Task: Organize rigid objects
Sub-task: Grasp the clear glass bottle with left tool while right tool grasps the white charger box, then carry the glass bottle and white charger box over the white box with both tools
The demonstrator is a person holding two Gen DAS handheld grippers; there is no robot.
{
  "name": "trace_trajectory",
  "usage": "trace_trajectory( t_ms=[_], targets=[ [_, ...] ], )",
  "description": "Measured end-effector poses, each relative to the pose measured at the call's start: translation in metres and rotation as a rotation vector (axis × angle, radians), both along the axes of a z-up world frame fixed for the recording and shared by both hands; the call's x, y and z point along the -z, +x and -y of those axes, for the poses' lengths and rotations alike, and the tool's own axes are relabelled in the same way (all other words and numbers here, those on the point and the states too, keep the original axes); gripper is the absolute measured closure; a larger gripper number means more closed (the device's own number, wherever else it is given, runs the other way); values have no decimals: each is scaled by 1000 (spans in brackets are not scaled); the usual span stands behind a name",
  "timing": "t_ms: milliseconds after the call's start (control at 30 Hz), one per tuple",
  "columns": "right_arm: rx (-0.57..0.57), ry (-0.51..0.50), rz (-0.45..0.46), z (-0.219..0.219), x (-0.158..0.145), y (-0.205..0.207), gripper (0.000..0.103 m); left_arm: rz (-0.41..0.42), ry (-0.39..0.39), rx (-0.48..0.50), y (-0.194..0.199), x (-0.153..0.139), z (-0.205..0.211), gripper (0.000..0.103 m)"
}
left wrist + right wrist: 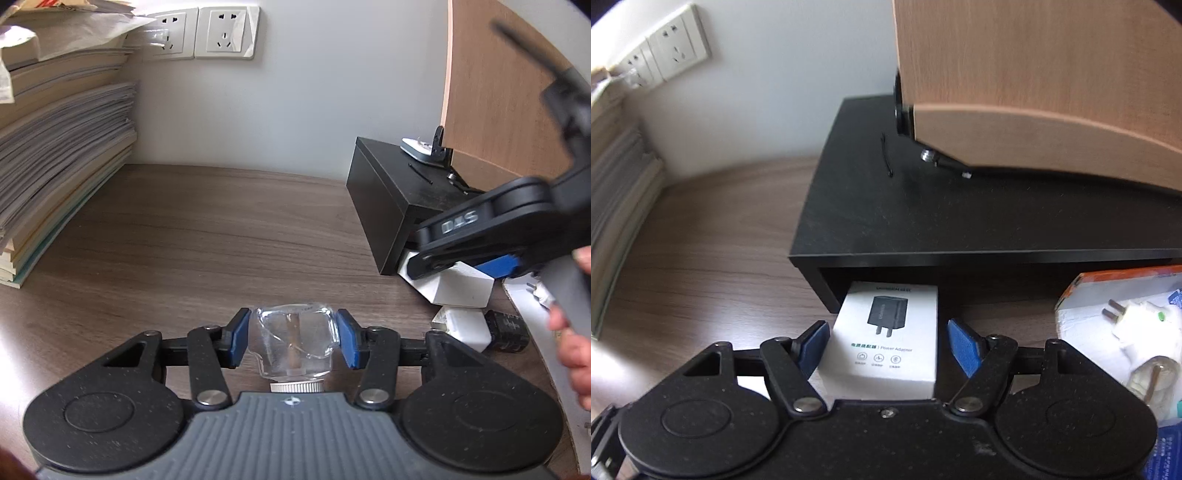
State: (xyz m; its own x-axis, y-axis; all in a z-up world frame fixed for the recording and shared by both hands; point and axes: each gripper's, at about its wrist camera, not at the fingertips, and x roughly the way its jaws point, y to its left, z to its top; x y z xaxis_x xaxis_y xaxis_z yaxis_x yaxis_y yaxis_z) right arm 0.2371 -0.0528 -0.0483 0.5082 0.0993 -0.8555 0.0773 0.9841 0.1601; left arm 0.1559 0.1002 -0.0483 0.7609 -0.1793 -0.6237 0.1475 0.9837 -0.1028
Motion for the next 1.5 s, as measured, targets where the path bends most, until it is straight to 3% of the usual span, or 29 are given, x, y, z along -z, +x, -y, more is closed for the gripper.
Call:
trace_trajectory(
  t_ms=[67, 333, 733, 1267, 1500],
  targets=[
    [10, 2, 9, 2, 1, -1, 32, 13, -4, 3, -4, -4, -1, 53],
    [-35, 82, 110, 23, -29, -39, 32, 41, -27, 3, -13, -21, 8, 53],
    [-37, 29, 270, 73, -80, -128, 32, 50, -63, 2, -45, -51, 53, 53],
    [136, 12, 371, 227, -113, -247, 32, 86, -85, 134, -114, -92, 181, 53],
    [163, 12, 387, 268, -117, -280, 32, 102, -87, 186, -138, -100, 227, 53]
  ],
)
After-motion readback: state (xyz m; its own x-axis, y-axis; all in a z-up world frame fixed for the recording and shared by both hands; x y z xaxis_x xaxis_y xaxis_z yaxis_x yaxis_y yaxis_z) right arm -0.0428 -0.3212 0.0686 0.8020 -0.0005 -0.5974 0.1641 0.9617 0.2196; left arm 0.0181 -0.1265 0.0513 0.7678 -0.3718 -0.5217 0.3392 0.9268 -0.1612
